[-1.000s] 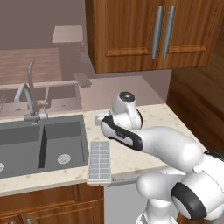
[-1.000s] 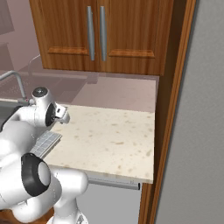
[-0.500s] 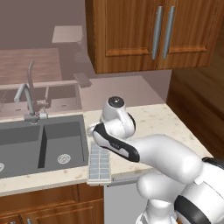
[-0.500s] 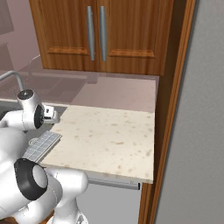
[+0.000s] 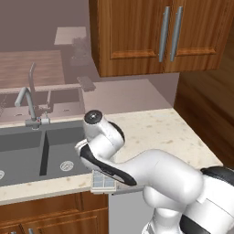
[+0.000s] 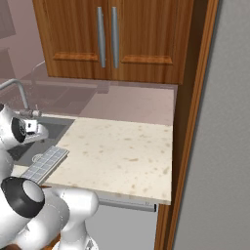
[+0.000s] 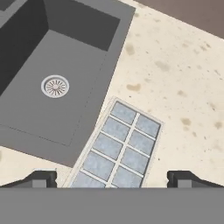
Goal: The ice cube tray has been filled with water. Take the tray and place it in the freezer to make ice. Close the freezer door after placing the tray.
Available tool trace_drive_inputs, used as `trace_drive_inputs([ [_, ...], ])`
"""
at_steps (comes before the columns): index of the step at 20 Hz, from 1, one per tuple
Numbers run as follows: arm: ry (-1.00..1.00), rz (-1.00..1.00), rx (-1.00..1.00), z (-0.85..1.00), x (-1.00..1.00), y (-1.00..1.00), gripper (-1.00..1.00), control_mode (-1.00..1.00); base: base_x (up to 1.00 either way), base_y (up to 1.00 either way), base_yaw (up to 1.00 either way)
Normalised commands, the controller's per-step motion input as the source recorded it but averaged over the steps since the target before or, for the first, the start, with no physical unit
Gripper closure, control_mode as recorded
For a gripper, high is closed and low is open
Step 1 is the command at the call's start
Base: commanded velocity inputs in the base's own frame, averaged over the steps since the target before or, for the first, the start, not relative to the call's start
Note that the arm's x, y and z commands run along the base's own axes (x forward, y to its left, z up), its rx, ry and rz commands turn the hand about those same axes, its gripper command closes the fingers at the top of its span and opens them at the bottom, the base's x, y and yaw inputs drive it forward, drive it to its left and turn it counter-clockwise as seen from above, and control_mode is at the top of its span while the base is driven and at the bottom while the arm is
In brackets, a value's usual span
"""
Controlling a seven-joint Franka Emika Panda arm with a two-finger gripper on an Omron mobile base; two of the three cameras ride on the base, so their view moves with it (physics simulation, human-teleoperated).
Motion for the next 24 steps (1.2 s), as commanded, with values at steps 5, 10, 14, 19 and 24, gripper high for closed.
trace_drive_inputs([
  [5,0.0,0.0,-0.1,0.0,-0.54,0.13,-1.0,-1.0,0.0,0.0,0.0],
  [10,-0.05,0.0,-0.08,0.0,-0.71,0.07,-1.0,-1.0,0.0,0.0,0.0],
  [14,-0.07,0.0,-0.08,0.0,-0.66,0.1,-1.0,-1.0,0.0,0.0,0.0],
  [19,-0.01,0.0,-0.08,0.0,-0.31,0.17,-1.0,-1.0,0.0,0.0,0.0],
  [24,0.0,0.0,-0.13,-0.13,0.0,0.16,-1.0,-1.0,0.0,0.0,0.0],
])
